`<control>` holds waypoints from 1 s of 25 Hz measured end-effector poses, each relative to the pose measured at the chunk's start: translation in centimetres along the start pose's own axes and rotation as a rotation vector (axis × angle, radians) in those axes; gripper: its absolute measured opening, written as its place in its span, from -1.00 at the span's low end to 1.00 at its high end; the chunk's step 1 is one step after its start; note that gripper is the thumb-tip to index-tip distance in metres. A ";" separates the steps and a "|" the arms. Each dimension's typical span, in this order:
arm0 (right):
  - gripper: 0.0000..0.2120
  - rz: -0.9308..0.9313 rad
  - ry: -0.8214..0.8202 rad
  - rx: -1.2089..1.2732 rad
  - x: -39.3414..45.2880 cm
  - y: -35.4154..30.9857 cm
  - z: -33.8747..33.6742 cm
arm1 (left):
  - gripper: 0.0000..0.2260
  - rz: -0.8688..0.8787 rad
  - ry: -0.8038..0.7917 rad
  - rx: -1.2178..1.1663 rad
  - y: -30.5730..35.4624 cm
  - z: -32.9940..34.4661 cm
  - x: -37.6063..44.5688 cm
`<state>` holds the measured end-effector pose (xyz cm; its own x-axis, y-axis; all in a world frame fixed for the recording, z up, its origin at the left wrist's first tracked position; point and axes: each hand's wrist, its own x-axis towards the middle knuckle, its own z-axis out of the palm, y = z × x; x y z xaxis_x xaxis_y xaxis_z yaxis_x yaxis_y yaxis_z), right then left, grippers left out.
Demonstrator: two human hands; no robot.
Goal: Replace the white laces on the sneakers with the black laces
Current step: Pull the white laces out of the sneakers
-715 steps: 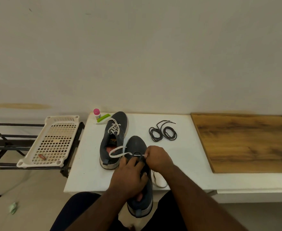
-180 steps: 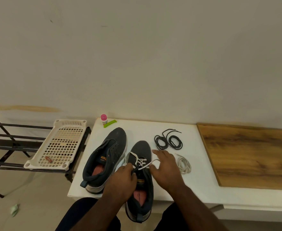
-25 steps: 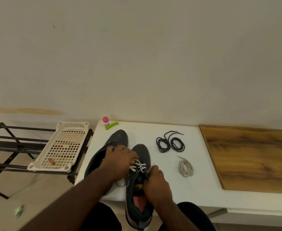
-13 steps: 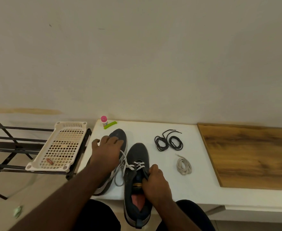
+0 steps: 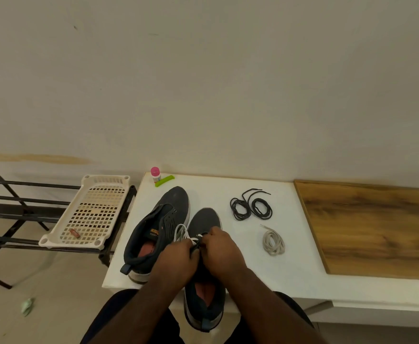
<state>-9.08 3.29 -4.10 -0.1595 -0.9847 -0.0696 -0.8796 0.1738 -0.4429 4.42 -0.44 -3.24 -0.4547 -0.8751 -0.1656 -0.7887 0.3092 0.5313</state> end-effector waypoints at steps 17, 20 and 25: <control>-0.71 -0.036 0.040 -0.176 -0.6 0.1 -1.0 | -0.81 0.045 0.033 -0.016 -0.8 1.0 0.1; -0.75 -0.030 0.105 -0.229 -0.6 0.0 -1.3 | -0.82 0.037 0.037 -0.018 -0.7 0.9 0.1; -0.80 0.216 0.336 -0.005 -1.0 3.7 -3.1 | -0.84 0.034 0.045 0.012 -0.5 0.8 0.0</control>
<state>-13.57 4.92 -2.86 -0.4781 -0.8676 0.1364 -0.8118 0.3773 -0.4458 4.52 -0.30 -4.19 -0.4622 -0.8799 -0.1101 -0.7783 0.3430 0.5260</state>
